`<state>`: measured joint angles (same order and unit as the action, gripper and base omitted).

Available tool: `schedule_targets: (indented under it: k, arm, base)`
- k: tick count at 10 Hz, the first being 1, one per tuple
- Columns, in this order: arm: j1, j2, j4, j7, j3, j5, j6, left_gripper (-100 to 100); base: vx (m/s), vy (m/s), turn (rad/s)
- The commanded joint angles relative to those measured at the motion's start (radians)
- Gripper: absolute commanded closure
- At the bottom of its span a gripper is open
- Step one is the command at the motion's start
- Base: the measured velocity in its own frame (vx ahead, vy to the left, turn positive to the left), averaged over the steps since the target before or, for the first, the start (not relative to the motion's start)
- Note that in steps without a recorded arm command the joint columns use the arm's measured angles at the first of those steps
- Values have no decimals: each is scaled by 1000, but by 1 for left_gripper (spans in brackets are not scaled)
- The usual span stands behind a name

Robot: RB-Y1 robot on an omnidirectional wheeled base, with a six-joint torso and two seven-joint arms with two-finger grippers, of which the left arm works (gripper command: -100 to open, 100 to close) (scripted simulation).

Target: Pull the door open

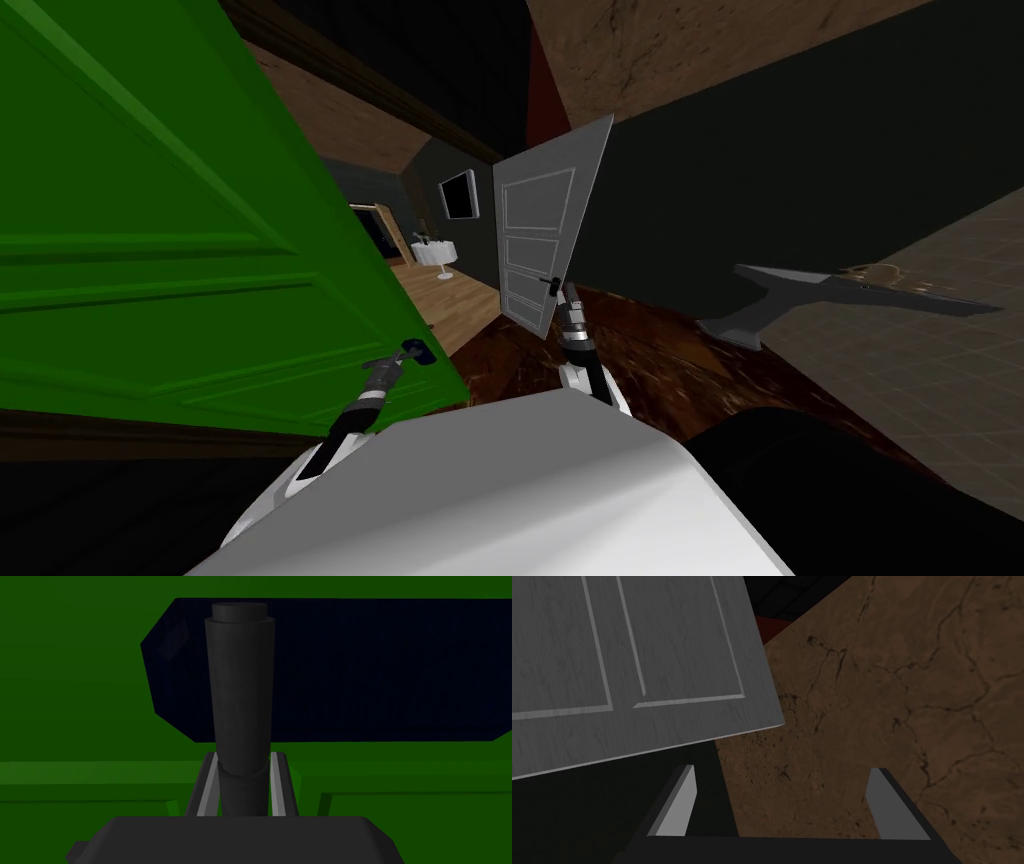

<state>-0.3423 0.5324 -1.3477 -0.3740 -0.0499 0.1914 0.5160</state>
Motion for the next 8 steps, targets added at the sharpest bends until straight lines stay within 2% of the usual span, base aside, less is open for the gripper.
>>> schedule_targets:
  k: [1, 2, 8]
  arm:
    - [0, 0, 0, 0, 0, 0, 0, 100]
    - [-17, 14, 2, -13, 12, -1, 23, 100]
    - [-68, 71, 6, -57, 39, 0, 105, 100]
  base:
    - [-95, 8, -24]
    - [-164, 35, -142]
    - [-204, 58, -146]
